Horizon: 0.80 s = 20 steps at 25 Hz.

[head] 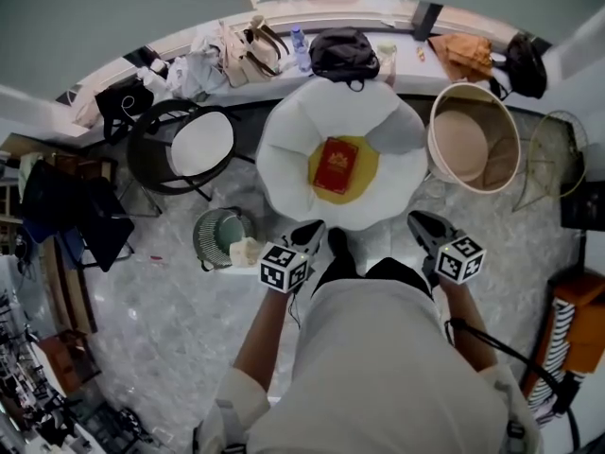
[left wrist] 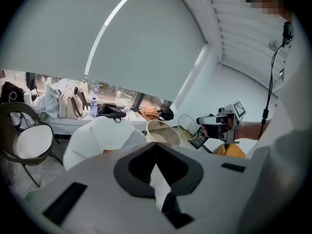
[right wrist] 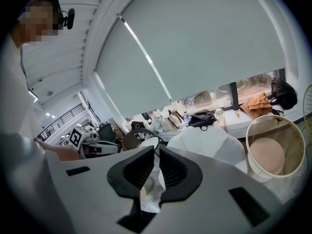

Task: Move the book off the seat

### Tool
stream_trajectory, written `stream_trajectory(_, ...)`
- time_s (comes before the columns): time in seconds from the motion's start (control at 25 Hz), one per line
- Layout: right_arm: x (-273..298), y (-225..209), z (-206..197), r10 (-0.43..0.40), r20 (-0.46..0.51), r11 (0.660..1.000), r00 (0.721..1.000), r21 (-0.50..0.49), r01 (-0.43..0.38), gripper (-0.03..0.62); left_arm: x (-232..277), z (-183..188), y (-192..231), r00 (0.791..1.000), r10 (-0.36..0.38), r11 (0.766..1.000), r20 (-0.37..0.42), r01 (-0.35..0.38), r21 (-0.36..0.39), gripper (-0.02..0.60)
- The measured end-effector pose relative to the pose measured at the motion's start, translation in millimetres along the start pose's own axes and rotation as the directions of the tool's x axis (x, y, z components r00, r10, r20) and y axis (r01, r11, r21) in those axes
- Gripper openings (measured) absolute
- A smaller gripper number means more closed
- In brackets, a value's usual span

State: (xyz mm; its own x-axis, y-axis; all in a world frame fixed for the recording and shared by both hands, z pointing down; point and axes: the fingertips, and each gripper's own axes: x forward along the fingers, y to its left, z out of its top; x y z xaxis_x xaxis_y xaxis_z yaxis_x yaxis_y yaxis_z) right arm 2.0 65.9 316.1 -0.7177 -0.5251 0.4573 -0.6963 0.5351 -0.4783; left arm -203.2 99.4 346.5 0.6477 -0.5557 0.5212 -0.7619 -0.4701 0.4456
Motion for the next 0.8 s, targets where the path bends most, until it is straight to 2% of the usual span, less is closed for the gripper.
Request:
stream_trajectory(0.24,21.5,-6.9,-3.6,0.017,-0.021,1.000,1.000,0.026,-0.017,0.048,8.9,0.8,5.9,1.000,-0.004,1.000,-0.018,0.004,-0.009,0.002)
stream_trajectory(0.44,34.0,-15.5,1.1,0.047,-0.058,0.999,0.997,0.004,-0.047,0.048,19.9,-1.7,7.1,1.000,0.018,0.999,-0.013,-0.018,-0.041,0.002)
stream_trajectory(0.8,65.0,-69.3,2.6,0.104,-0.162,0.994,0.981,-0.025,-0.110,0.048,68.3,-3.2,18.7,0.996,0.089,0.988,0.016,-0.086,-0.126,0.003)
